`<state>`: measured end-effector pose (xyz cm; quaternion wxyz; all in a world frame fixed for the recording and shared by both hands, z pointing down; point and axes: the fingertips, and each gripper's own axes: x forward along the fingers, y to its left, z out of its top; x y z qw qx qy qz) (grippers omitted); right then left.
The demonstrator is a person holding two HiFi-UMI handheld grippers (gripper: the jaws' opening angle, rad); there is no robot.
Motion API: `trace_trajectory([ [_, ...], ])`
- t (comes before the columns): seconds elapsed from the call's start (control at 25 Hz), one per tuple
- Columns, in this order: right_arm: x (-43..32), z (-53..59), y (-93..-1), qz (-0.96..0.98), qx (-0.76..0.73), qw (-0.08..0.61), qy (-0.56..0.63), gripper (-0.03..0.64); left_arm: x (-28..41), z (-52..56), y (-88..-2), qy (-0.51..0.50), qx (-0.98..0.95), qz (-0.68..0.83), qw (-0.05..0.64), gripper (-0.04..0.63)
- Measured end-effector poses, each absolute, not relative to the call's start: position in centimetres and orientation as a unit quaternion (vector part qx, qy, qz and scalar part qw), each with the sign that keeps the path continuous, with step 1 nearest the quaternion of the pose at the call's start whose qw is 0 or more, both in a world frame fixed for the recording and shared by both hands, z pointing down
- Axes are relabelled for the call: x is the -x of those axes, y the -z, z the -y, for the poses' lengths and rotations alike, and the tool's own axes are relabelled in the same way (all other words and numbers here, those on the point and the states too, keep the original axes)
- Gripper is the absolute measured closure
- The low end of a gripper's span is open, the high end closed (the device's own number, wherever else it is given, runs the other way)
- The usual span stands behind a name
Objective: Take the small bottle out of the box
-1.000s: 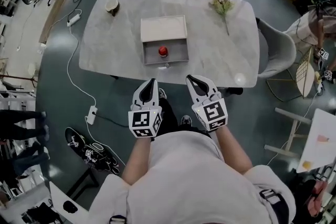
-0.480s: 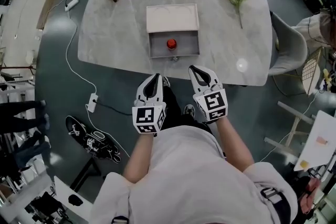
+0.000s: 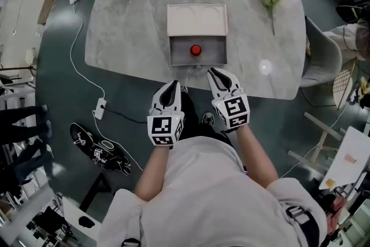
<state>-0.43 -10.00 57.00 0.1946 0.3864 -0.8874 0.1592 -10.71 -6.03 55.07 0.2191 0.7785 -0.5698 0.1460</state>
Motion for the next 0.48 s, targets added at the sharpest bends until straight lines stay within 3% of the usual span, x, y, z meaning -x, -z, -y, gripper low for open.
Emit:
trace_trajectory([
  [0.08,0.7,10.7,-57.6,0.885,-0.386,0.202,-0.164,0.557,11.1,6.5,-55.4,-0.151,-0.779,0.567,0.223,0.571],
  [0.16,1.0,11.2,-58.2,0.881,-0.385,0.212,-0.173,0.474,11.3,6.9,-55.7,-0.154,-0.779,0.563,0.228,0.571],
  [0.48,2.1,13.2,-59.6,0.874,-0.386,0.231,-0.184,0.459,12.3,9.5,-56.2,-0.160,-0.784,0.554,0.230,0.572],
])
